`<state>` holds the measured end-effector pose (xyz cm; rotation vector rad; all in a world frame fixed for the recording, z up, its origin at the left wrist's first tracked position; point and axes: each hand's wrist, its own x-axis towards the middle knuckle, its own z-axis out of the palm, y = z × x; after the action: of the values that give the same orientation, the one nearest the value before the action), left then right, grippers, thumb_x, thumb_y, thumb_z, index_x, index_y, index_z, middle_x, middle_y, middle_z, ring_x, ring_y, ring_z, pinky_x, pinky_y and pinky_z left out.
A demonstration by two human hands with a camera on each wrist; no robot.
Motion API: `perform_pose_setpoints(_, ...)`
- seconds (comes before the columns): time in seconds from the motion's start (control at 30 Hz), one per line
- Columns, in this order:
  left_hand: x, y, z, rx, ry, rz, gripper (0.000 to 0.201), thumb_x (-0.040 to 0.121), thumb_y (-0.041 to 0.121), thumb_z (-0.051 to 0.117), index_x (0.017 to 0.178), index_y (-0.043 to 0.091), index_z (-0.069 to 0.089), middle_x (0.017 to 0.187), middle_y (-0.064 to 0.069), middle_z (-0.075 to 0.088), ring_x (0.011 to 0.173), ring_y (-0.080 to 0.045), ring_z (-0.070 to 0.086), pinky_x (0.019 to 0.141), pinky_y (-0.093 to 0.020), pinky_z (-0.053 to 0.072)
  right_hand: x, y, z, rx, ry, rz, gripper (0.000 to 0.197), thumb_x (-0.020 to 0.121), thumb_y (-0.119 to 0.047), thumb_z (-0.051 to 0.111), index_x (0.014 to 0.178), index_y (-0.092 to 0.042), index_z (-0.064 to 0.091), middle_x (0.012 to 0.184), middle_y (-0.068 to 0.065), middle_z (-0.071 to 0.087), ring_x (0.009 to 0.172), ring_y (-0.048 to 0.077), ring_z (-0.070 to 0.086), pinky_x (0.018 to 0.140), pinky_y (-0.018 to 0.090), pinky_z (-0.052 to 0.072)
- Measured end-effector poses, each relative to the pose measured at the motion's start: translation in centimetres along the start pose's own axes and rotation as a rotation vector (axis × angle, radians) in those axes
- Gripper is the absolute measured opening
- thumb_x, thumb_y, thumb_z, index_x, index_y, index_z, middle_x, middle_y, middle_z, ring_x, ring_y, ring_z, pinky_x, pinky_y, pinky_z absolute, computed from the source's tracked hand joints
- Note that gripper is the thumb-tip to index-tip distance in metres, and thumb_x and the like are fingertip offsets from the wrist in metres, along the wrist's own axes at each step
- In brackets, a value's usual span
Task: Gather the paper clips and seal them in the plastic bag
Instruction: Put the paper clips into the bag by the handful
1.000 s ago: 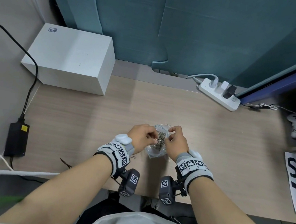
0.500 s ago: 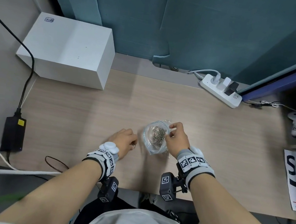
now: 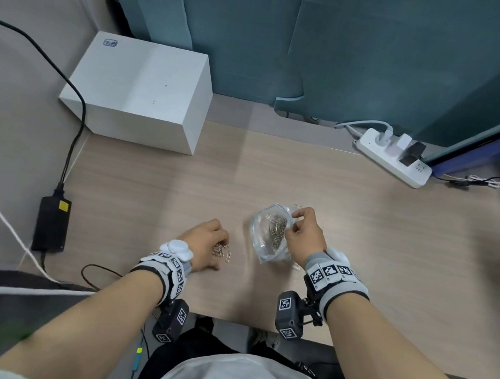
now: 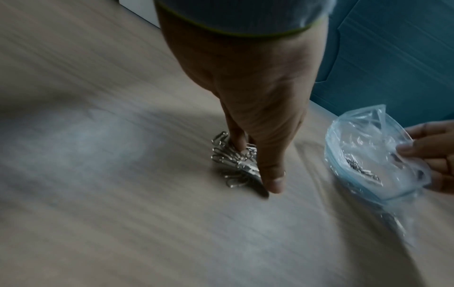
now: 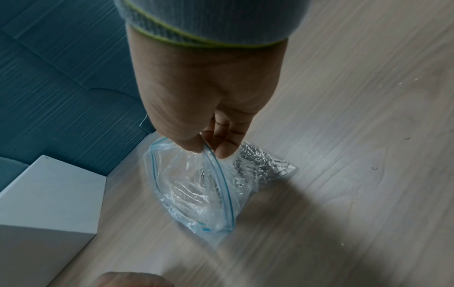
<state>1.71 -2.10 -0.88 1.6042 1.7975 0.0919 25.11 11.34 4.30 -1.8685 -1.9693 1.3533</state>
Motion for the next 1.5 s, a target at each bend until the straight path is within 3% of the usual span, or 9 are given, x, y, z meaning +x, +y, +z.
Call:
perform_pose_setpoints(0.2, -0.3, 1.0, 1.1, -0.010, 0.065, -0.008, 0.021, 0.079, 0.020, 0.077, 0.090, 0.022, 0.060, 0.096, 0.009, 0.049, 0.082, -0.020, 0.054, 0.075, -0.038, 0.052, 0.0, -0.2, 0.4, 0.008, -0.013, -0.014, 0.026, 0.094, -0.010, 0.054, 0.110, -0.028, 0.045, 0.080, -0.001, 0.060, 0.067, 0.020, 0.058, 0.059, 0.030, 0.047)
perform_pose_setpoints(0.4, -0.2, 1.2, 1.4, 0.002, 0.107, -0.039, 0.008, 0.082, 0.018, 0.064, 0.085, 0.022, 0.058, 0.095, 0.007, 0.050, 0.079, -0.022, 0.055, 0.071, -0.037, 0.052, -0.1, -0.1, 0.1, 0.006, -0.008, -0.015, 0.026, 0.095, -0.010, 0.055, 0.110, -0.028, 0.045, 0.080, -0.001, 0.060, 0.068, 0.021, 0.059, 0.065, 0.036, 0.053)
perform_pose_setpoints(0.6, -0.2, 1.0, 1.1, -0.062, 0.114, -0.087, 0.017, 0.075, 0.016, 0.063, 0.075, 0.029, 0.053, 0.088, 0.012, 0.049, 0.074, -0.020, 0.057, 0.068, -0.037, 0.054, -0.3, -0.2, 0.1, 0.011, -0.007, -0.014, 0.025, 0.095, -0.011, 0.056, 0.112, -0.027, 0.046, 0.082, -0.001, 0.059, 0.066, 0.018, 0.058, 0.059, 0.030, 0.046)
perform_pose_setpoints(0.73, 0.3, 2.0, 0.2, -0.155, 0.186, -0.094, 0.010, 0.075, 0.011, 0.070, 0.075, 0.020, 0.065, 0.084, 0.008, 0.055, 0.071, -0.019, 0.059, 0.071, -0.036, 0.054, -0.4, -0.2, 0.1, 0.005, 0.003, -0.014, 0.026, 0.093, -0.010, 0.056, 0.111, -0.026, 0.046, 0.081, 0.000, 0.060, 0.067, 0.018, 0.057, 0.056, 0.027, 0.041)
perform_pose_setpoints(0.9, 2.5, 6.2, -1.3, -0.332, 0.320, -0.007, 0.011, 0.073, 0.015, 0.078, 0.077, 0.022, 0.070, 0.081, 0.008, 0.060, 0.067, -0.008, 0.061, 0.064, -0.020, 0.049, -0.5, -0.1, 0.3, 0.001, 0.014, -0.006, 0.026, 0.093, -0.011, 0.058, 0.111, -0.027, 0.046, 0.081, -0.001, 0.060, 0.068, 0.018, 0.058, 0.056, 0.027, 0.040)
perform_pose_setpoints(0.97, 3.6, 7.8, -1.5, -0.392, 0.300, 0.030, 0.014, 0.074, 0.014, 0.082, 0.080, 0.022, 0.073, 0.084, 0.007, 0.062, 0.069, -0.007, 0.064, 0.067, -0.018, 0.050, -0.7, -0.3, 0.5, -0.003, 0.017, -0.003, 0.028, 0.092, -0.010, 0.058, 0.111, -0.027, 0.046, 0.080, -0.002, 0.059, 0.068, 0.019, 0.058, 0.057, 0.028, 0.041)
perform_pose_setpoints(1.2, 1.9, 4.6, -0.5, -0.213, 0.247, -0.080, 0.023, 0.072, 0.022, 0.081, 0.090, 0.025, 0.067, 0.096, 0.008, 0.055, 0.086, -0.016, 0.059, 0.077, -0.031, 0.051, -0.6, -0.5, 0.6, 0.004, 0.012, -0.004, 0.027, 0.093, -0.011, 0.057, 0.110, -0.028, 0.047, 0.081, -0.002, 0.060, 0.070, 0.018, 0.059, 0.057, 0.027, 0.040)
perform_pose_setpoints(1.33, 0.2, 2.6, 1.6, 0.001, 0.121, -0.069, 0.034, 0.074, 0.031, 0.082, 0.103, 0.029, 0.064, 0.105, 0.008, 0.053, 0.099, -0.014, 0.048, 0.079, -0.029, 0.043, -0.5, -0.4, 0.7, 0.016, 0.006, -0.001, 0.027, 0.092, -0.011, 0.057, 0.110, -0.029, 0.046, 0.085, 0.000, 0.062, 0.071, 0.019, 0.060, 0.059, 0.028, 0.043)
perform_pose_setpoints(1.5, 1.4, 2.4, 2.1, 0.013, 0.158, 0.011, 0.019, 0.083, 0.017, 0.075, 0.093, 0.028, 0.064, 0.097, 0.009, 0.055, 0.096, -0.018, 0.053, 0.073, -0.028, 0.039, -0.6, -0.2, 0.5, 0.008, 0.008, -0.007, 0.026, 0.094, -0.012, 0.057, 0.111, -0.028, 0.046, 0.083, 0.001, 0.063, 0.071, 0.020, 0.060, 0.059, 0.029, 0.044)
